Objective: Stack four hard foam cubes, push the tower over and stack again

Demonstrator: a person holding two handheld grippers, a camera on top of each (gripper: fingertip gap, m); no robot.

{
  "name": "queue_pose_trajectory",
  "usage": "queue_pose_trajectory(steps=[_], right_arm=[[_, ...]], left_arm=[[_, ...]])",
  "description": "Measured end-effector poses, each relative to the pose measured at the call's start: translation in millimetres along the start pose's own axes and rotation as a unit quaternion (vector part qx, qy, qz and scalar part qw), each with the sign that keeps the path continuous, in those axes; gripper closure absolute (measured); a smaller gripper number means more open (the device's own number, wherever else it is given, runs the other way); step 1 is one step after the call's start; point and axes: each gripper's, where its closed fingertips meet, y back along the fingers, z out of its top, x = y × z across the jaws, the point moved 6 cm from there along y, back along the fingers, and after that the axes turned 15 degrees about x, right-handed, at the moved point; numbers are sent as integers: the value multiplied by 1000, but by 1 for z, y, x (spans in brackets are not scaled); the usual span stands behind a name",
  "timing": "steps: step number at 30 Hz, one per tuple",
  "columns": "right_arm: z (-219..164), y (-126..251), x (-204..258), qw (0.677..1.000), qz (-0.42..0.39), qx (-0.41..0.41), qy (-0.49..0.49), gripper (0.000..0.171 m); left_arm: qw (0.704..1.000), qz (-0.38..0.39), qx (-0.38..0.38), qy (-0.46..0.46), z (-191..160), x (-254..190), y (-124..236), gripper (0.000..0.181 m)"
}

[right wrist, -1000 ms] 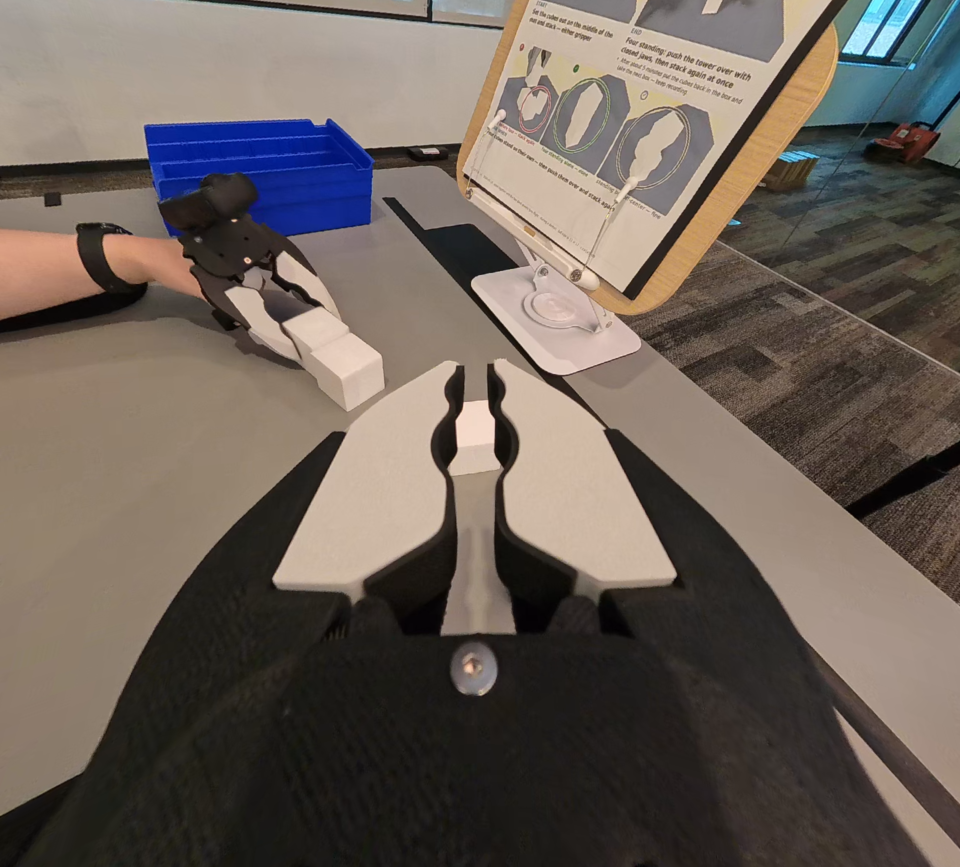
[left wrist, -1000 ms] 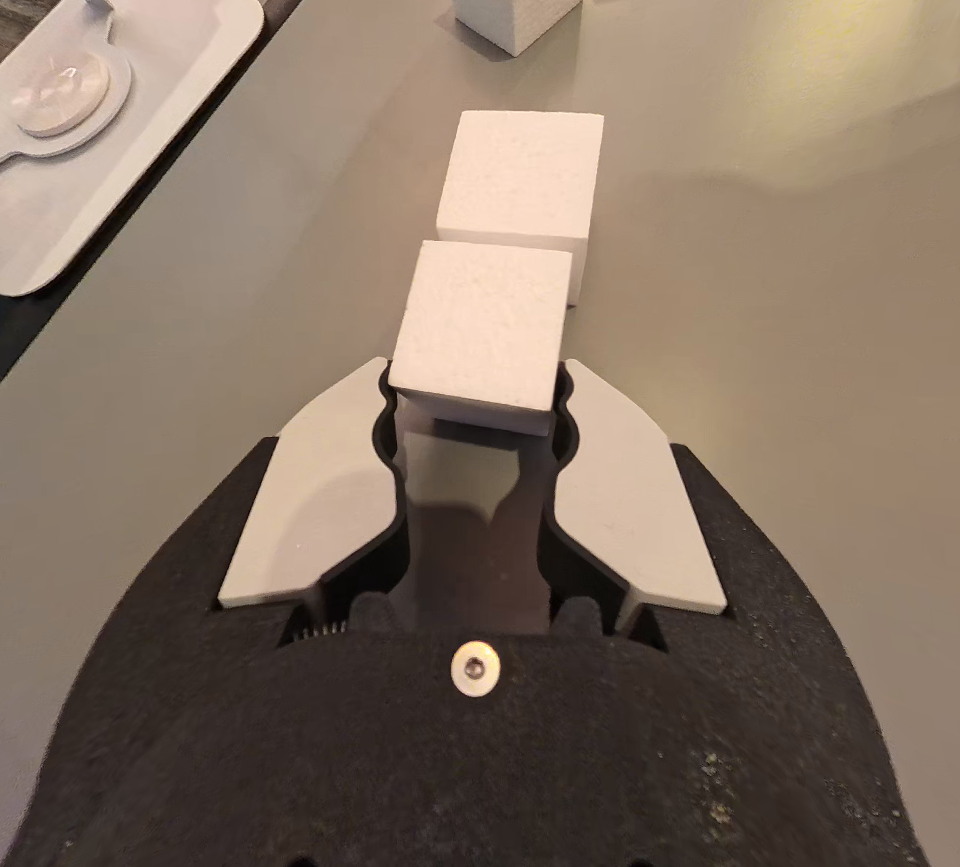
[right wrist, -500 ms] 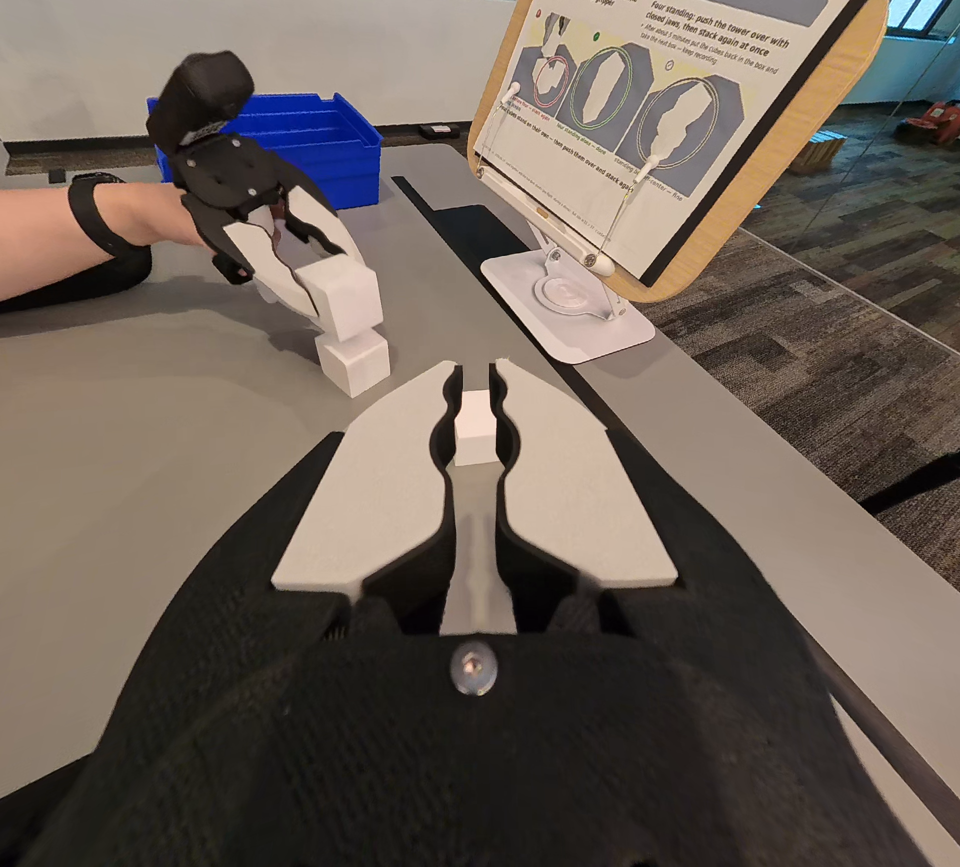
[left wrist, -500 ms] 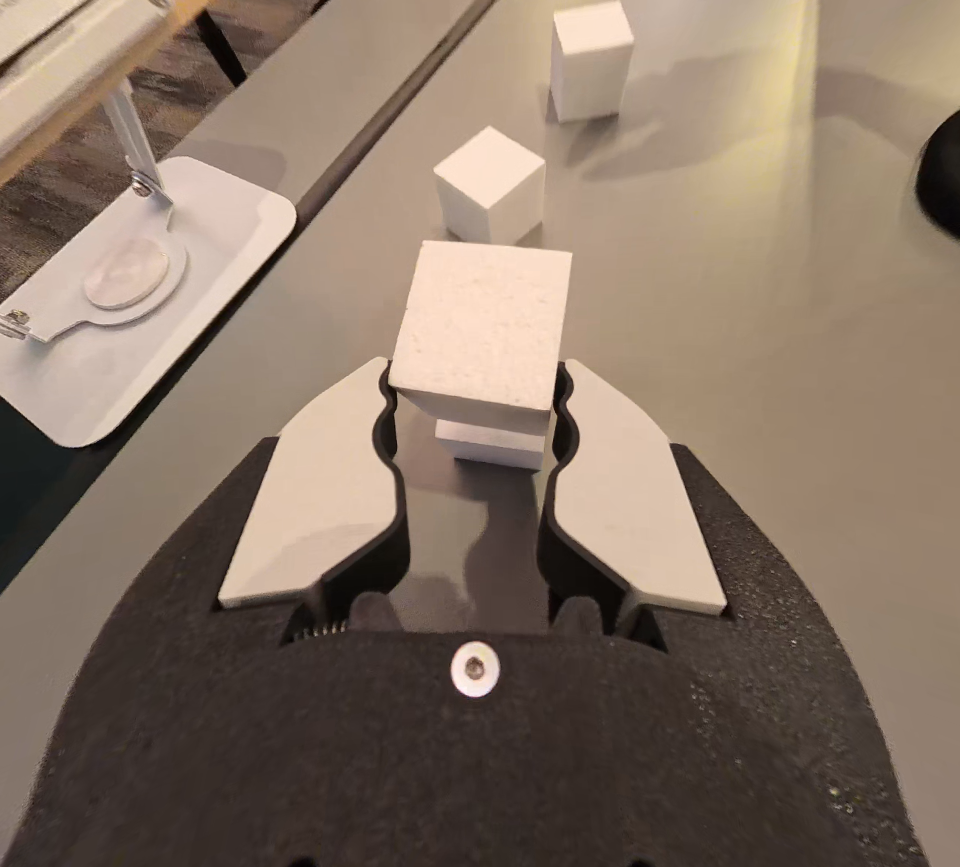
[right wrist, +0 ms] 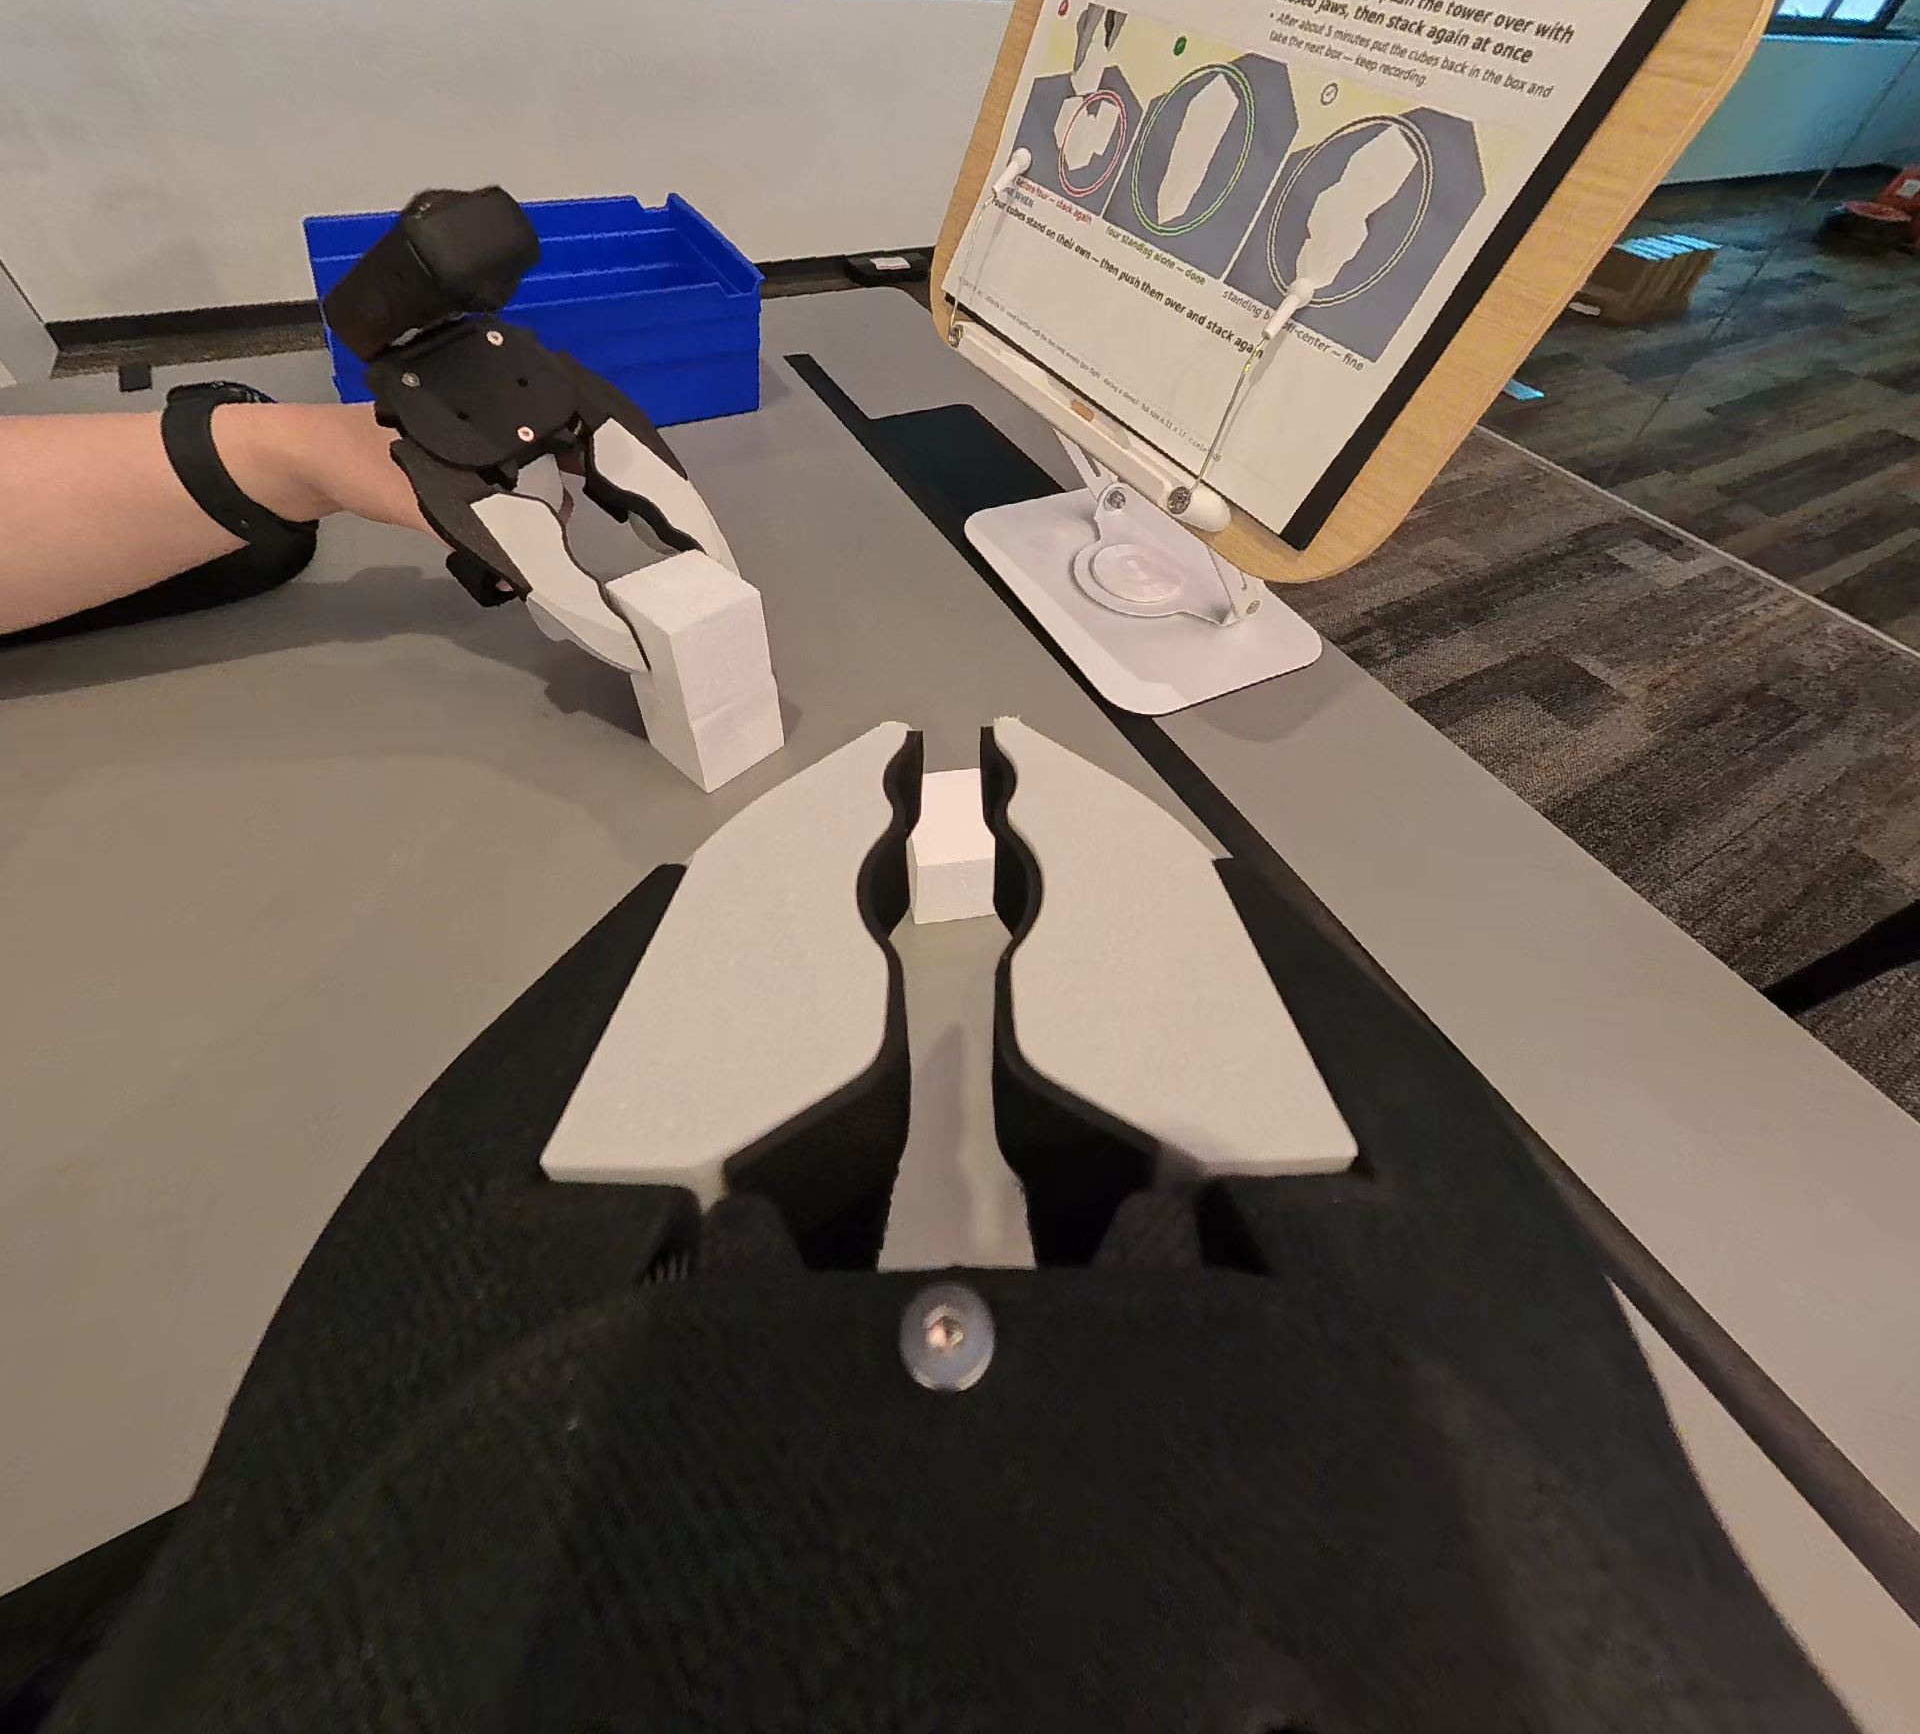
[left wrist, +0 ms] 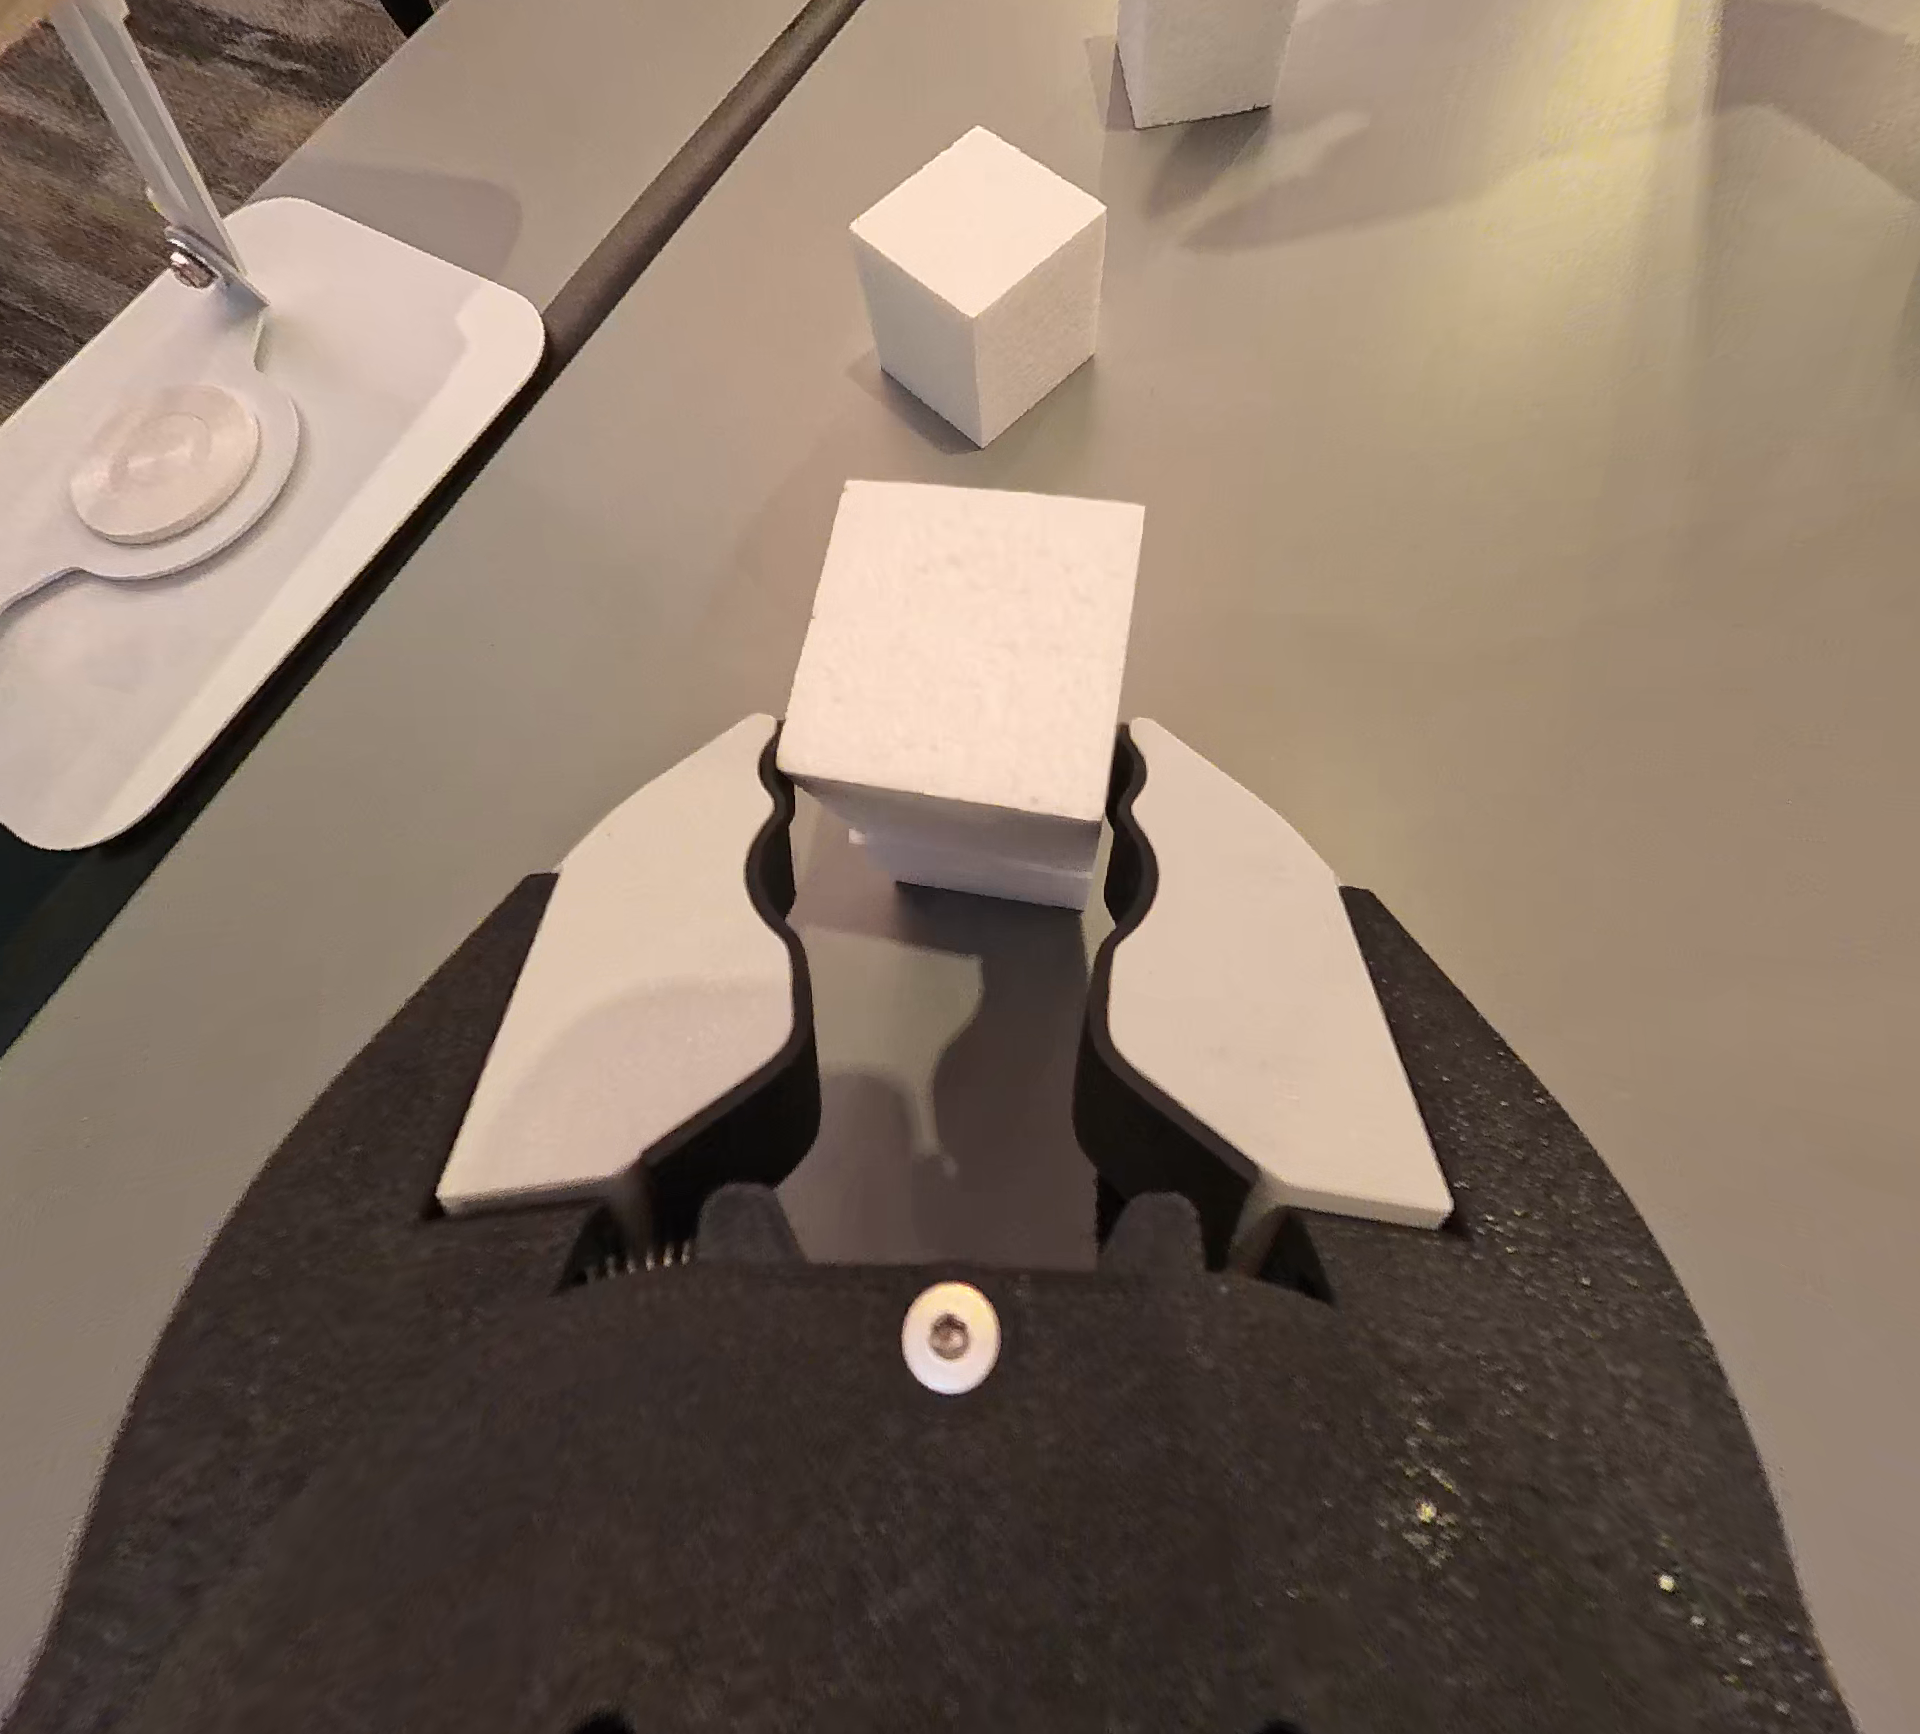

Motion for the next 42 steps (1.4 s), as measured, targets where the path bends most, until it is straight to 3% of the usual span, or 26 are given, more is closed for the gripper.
queue_pose_trajectory(steps=[5, 9, 14, 18, 25, 32, 39, 42], right_arm=[[-2, -1, -2, 1000, 3, 1, -4, 160], [-5, -6, -4, 1000, 6, 8, -8, 159], [-26, -22, -28, 996, -48, 39, -60, 144], [-61, -43, -51, 980, -111, 119, -114, 128], [-108, -78, -53, 938, -121, 295, -137, 104], [-134, -90, -47, 907, -93, 378, -159, 111], [-133, -84, -48, 911, -76, 361, -183, 112], [-113, -76, -43, 920, -67, 340, -186, 112]], left_arm=[[1000, 1, 4, -2, 0, 0, -1, 123], [1000, 7, 5, -3, 0, 0, -2, 103], [999, 0, -32, 10, 4, 1, 13, 98], [997, 18, -69, 31, -3, 14, 34, 97], [988, 29, -117, 92, -39, 49, 57, 100], [978, 9, -160, 134, -66, 62, 63, 105], [975, 5, -169, 141, -72, 64, 66, 108], [976, 7, -163, 144, -75, 66, 64, 108]])
